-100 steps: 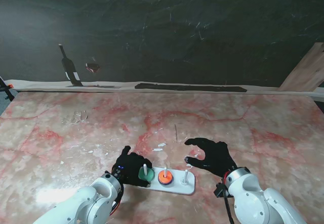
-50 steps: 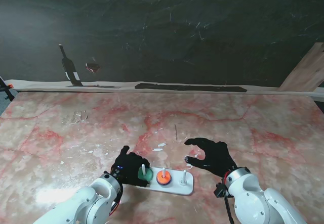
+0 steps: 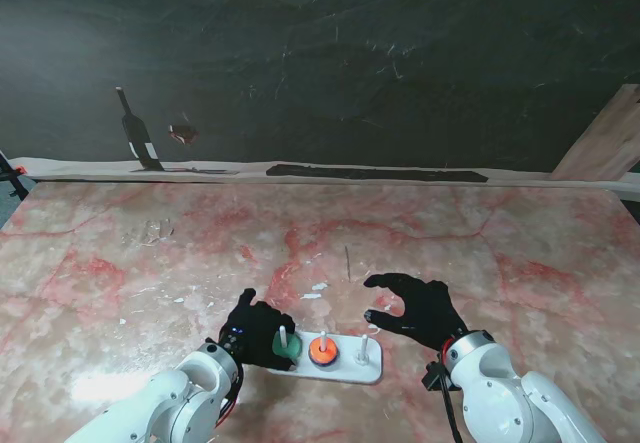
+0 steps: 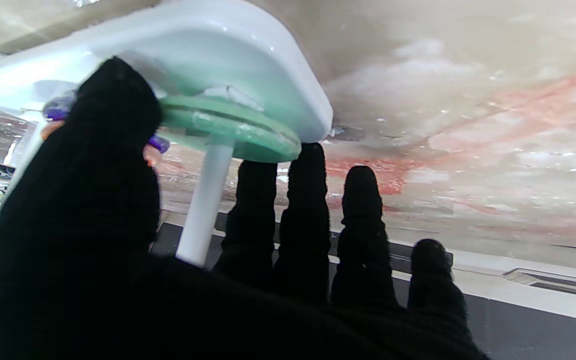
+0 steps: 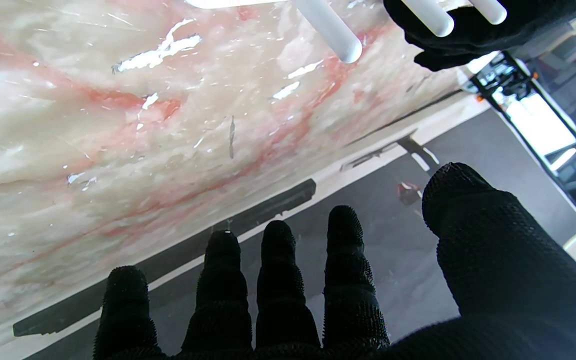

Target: Move the three rings of the Hanoi Tower from the left rod to the right rod

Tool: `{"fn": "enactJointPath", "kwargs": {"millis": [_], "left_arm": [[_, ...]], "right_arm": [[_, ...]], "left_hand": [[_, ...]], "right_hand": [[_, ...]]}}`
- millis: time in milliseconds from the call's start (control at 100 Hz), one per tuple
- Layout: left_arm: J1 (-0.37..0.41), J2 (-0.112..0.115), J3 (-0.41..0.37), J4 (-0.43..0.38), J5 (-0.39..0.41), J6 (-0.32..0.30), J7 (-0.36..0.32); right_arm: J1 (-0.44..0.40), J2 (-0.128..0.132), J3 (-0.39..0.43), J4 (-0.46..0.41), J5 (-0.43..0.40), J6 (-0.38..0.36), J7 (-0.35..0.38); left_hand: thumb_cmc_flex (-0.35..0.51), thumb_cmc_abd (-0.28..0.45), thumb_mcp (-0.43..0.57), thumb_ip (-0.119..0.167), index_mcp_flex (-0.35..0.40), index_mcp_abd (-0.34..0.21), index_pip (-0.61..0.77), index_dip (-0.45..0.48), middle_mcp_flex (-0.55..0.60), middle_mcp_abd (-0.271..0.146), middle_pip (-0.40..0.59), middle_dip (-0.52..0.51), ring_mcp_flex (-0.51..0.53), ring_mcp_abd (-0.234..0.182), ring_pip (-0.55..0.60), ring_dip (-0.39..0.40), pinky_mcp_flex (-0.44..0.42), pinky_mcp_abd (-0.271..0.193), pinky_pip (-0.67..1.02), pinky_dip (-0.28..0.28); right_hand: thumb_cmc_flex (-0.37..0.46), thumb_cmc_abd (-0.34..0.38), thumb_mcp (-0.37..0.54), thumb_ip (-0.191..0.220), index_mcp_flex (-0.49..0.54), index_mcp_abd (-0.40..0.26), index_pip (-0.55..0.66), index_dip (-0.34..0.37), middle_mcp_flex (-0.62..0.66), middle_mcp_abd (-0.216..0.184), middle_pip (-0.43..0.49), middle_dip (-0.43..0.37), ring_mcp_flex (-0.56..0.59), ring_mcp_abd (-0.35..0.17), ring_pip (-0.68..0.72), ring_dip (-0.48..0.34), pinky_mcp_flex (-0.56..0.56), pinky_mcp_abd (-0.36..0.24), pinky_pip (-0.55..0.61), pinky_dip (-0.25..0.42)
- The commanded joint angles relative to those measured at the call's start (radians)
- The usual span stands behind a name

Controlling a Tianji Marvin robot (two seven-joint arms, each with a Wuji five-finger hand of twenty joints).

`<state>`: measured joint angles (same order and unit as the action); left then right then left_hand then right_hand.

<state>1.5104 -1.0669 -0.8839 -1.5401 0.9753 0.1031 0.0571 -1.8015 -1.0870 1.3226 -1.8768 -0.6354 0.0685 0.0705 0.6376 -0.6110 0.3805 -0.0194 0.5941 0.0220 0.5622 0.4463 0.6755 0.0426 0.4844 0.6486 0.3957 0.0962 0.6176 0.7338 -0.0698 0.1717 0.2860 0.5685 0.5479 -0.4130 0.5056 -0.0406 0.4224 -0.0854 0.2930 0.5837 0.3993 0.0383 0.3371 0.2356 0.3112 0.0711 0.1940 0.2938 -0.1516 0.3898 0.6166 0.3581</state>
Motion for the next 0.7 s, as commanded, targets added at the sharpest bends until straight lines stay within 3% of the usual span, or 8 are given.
{"fn": "enactJointPath", "kwargs": {"millis": [0, 210, 690], "left_arm": [[0.006, 0.002, 0.010, 0.011, -0.006, -0.002, -0.005], [0.004, -0.001, 0.016, 0.015, -0.005, -0.004, 0.016], [0.013, -0.007, 0.017, 0.019, -0.003, 0.004, 0.058]], "right_arm": [[-0.005, -0.003, -0.003, -0.003, -0.002, 0.002, 0.001], [-0.003, -0.003, -0.004, -0.002, -0.003, 0.003, 0.003], [-0.001, -0.003, -0.006, -0.001, -0.006, 0.003, 0.002]], "left_hand": [[0.037, 0.064, 0.135, 0.078, 0.036, -0.067, 0.160, 0.077, 0.035, -0.027, 0.085, 0.032, 0.029, 0.001, 0.008, 0.007, -0.005, 0.011, 0.008, -0.014], [0.054, 0.051, 0.134, 0.060, 0.021, -0.083, 0.207, 0.111, 0.044, -0.034, 0.108, 0.052, 0.037, -0.006, 0.019, 0.012, -0.002, 0.009, 0.026, -0.017], [0.061, 0.064, 0.124, 0.055, -0.029, -0.090, 0.272, 0.160, 0.035, -0.043, 0.146, 0.083, 0.038, -0.015, 0.040, 0.019, 0.000, 0.004, 0.051, -0.026]], "right_hand": [[-0.023, 0.019, -0.023, 0.006, -0.005, -0.009, -0.001, -0.011, 0.008, 0.002, -0.006, -0.013, -0.009, 0.006, 0.005, 0.010, -0.007, 0.001, -0.009, 0.022], [-0.023, 0.020, -0.024, 0.006, -0.007, -0.009, -0.001, -0.011, 0.006, 0.001, -0.005, -0.013, -0.011, 0.006, 0.006, 0.010, -0.007, 0.001, -0.008, 0.021], [-0.023, 0.029, -0.029, 0.006, -0.010, -0.007, -0.003, -0.011, -0.005, 0.004, -0.006, -0.015, -0.016, 0.003, 0.006, 0.009, -0.007, 0.001, -0.007, 0.019]]}}
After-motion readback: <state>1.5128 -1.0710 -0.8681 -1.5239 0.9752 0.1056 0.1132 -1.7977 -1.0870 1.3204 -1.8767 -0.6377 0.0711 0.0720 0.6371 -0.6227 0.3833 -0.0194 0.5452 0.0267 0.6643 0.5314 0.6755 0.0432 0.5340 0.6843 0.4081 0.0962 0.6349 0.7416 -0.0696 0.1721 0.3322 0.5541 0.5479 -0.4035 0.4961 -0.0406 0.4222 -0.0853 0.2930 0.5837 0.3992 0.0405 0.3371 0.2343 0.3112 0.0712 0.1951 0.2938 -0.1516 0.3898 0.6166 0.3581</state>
